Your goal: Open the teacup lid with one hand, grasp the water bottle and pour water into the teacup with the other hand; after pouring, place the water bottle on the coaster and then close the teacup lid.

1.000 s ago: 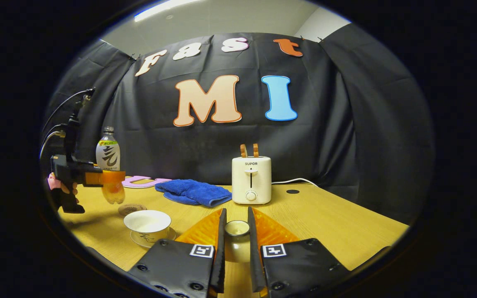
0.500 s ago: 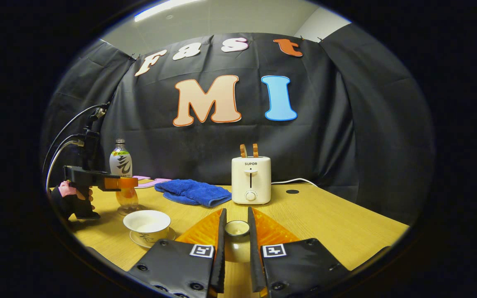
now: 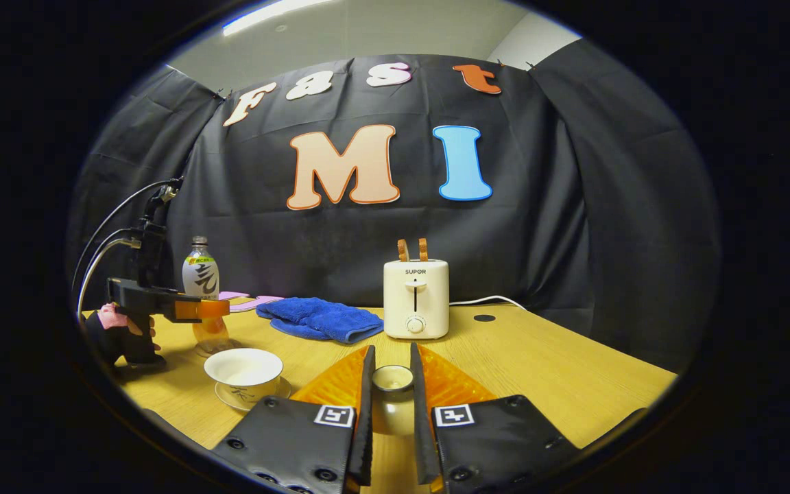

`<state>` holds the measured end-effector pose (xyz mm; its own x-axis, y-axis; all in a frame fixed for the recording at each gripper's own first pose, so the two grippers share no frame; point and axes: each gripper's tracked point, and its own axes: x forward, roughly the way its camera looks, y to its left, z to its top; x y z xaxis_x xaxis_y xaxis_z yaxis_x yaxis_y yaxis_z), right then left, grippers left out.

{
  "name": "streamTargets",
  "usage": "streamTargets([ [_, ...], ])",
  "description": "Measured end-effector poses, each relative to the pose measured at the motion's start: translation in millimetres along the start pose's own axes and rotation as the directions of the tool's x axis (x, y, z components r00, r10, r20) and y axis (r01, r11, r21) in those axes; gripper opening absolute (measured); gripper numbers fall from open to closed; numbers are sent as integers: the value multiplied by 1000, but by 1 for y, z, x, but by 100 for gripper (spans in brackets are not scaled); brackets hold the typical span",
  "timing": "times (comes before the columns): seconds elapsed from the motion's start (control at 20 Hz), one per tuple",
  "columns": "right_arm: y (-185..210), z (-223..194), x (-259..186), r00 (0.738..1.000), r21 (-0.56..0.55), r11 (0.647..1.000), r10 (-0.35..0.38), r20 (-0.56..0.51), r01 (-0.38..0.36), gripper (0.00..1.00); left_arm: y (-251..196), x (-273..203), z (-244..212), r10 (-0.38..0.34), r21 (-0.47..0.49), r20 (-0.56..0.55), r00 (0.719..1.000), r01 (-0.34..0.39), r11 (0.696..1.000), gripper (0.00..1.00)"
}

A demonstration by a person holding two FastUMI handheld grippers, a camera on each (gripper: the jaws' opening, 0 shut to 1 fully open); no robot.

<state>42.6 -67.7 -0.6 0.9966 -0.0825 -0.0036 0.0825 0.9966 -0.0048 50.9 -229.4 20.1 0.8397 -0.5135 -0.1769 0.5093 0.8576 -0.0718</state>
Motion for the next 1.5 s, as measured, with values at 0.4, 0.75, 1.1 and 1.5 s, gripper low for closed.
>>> streamTargets([
  [0.4, 0, 0, 0, 1000, 0, 1000, 0, 2, 0, 29, 3, 0, -11, -5, 15, -18, 1000, 5, 1000, 69],
  [0.75, 0, 0, 2, 1000, 0, 1000, -2, 3, 2, 28, 2, -12, -5, 12, 37, 30, 999, -13, 999, 83],
  [1.1, 0, 0, 1, 1000, -1, 1000, 0, 4, 0, 28, -1, -40, 5, 27, 45, 124, 992, -33, 998, 86],
  [1.5, 45, -1, 8, 991, 5, 991, 132, -1, -132, 29, 16, -84, 8, 81, 23, 190, 978, -87, 996, 94],
])
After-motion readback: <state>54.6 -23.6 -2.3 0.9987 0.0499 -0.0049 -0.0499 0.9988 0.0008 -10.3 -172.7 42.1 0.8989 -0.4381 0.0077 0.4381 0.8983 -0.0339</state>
